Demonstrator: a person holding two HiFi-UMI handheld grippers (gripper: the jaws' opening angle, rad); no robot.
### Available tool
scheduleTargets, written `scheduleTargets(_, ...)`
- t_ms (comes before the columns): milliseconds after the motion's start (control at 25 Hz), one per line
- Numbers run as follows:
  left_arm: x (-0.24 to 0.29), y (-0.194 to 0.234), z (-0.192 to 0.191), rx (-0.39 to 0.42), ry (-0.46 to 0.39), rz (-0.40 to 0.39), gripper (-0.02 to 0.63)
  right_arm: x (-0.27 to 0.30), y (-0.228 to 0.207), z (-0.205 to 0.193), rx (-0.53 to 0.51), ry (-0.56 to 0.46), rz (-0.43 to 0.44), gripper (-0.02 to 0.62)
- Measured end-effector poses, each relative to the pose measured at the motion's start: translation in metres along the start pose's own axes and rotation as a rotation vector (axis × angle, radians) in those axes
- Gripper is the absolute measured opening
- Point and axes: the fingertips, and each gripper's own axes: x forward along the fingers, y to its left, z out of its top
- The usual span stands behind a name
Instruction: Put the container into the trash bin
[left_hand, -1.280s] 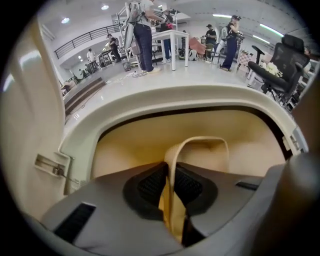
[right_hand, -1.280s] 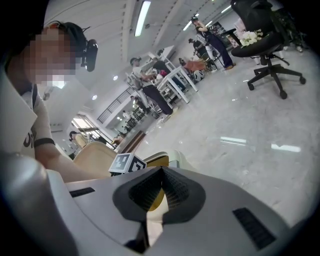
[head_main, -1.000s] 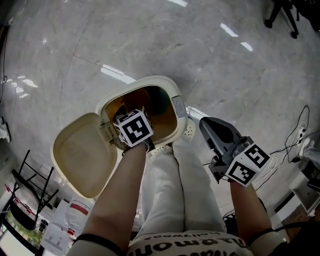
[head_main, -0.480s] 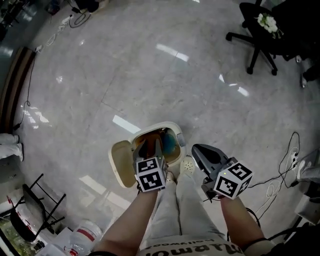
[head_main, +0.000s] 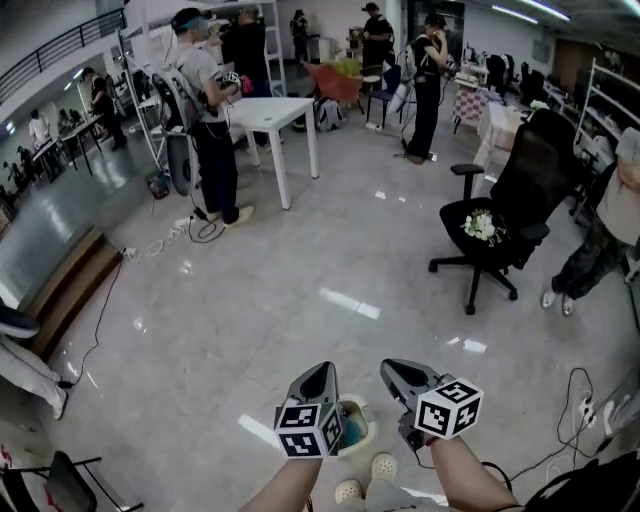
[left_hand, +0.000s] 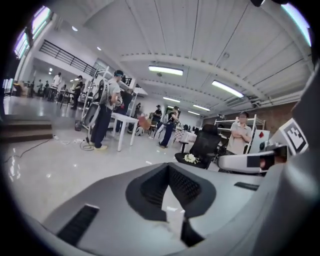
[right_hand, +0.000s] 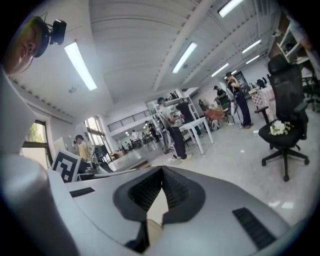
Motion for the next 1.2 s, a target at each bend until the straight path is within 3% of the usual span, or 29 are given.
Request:
scheduleTargets(200, -0.036, -0.028, 0.081, 0.066, -0.131, -0.053, -0.009, -0.029, 0.041, 0.073, -0.101, -0.124, -0.023, 0.002)
scheduleTargets(480, -0.070, -0.058, 0.147, 0.088, -0.278, -0.111, -0.010, -0.061, 0.077, 0.125, -0.198, -0.214, -0.029, 0.002)
scheduleTargets(1200, -0.091, -0.075, 0.199, 0.116, -0.392, -0.164, -0.011, -0.077, 0.088, 0.163, -0.261, -0.283, -0.065, 0.002)
